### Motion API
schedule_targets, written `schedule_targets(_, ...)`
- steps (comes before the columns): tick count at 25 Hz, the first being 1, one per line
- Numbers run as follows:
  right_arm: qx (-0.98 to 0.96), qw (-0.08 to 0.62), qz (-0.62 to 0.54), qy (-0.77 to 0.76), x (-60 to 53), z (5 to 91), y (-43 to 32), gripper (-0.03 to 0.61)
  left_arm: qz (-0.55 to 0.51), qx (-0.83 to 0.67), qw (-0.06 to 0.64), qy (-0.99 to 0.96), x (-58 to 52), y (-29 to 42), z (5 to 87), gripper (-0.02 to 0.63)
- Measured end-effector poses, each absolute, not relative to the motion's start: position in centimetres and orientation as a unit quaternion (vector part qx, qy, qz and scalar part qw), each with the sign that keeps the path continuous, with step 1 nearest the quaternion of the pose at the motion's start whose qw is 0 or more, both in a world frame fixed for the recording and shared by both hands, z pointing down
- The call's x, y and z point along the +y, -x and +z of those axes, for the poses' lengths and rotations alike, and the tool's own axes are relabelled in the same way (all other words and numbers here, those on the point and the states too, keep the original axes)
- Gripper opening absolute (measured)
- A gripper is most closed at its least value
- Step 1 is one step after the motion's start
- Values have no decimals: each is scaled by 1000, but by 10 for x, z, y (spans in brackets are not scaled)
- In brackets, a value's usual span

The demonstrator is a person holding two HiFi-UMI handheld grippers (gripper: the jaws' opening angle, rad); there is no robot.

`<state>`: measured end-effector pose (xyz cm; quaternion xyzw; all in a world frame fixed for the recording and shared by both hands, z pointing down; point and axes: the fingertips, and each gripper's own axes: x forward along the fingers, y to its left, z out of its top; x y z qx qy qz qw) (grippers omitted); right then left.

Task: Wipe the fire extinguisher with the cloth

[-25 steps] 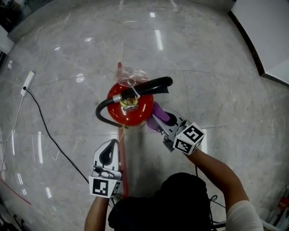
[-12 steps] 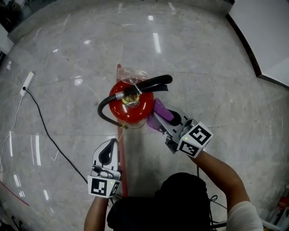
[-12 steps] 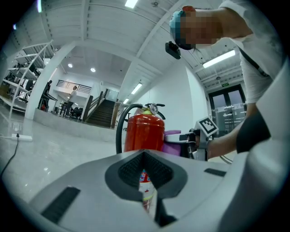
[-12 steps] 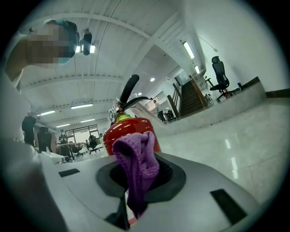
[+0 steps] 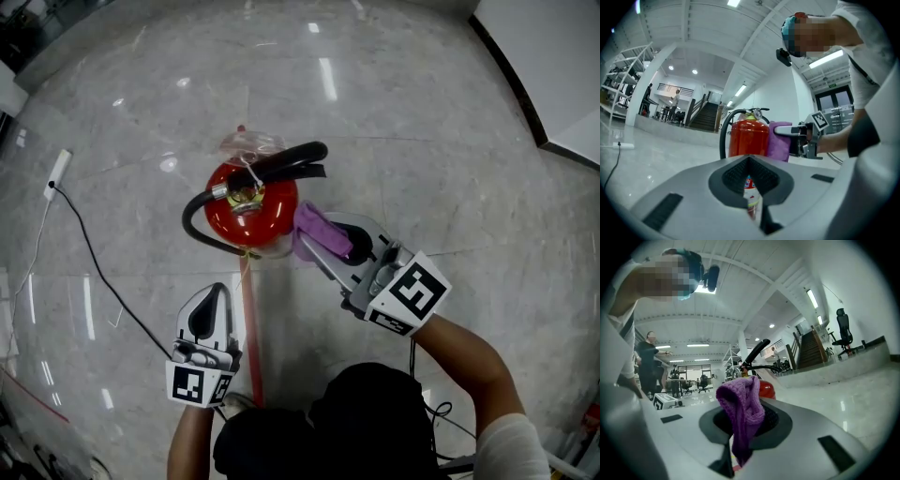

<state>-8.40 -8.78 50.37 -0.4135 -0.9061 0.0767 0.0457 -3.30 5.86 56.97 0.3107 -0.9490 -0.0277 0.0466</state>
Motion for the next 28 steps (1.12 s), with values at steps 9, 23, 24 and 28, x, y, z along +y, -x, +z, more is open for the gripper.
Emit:
schedule_targets(9, -902, 81, 80, 416, -133, 532, 63, 57, 45, -966, 51, -248, 89, 53, 531, 3)
schedule_targets(23, -962, 22, 71, 261, -81, 567, 70, 57, 71, -878, 7, -474, 124, 99, 554, 3)
schedule_targets(24, -971, 32, 67, 228, -84, 568, 66, 57, 62, -861, 8, -505, 120, 97, 558, 4)
schedule_targets(28, -989, 78, 38, 123, -93, 561, 40, 57, 39, -801, 4, -598, 110, 83, 552, 3)
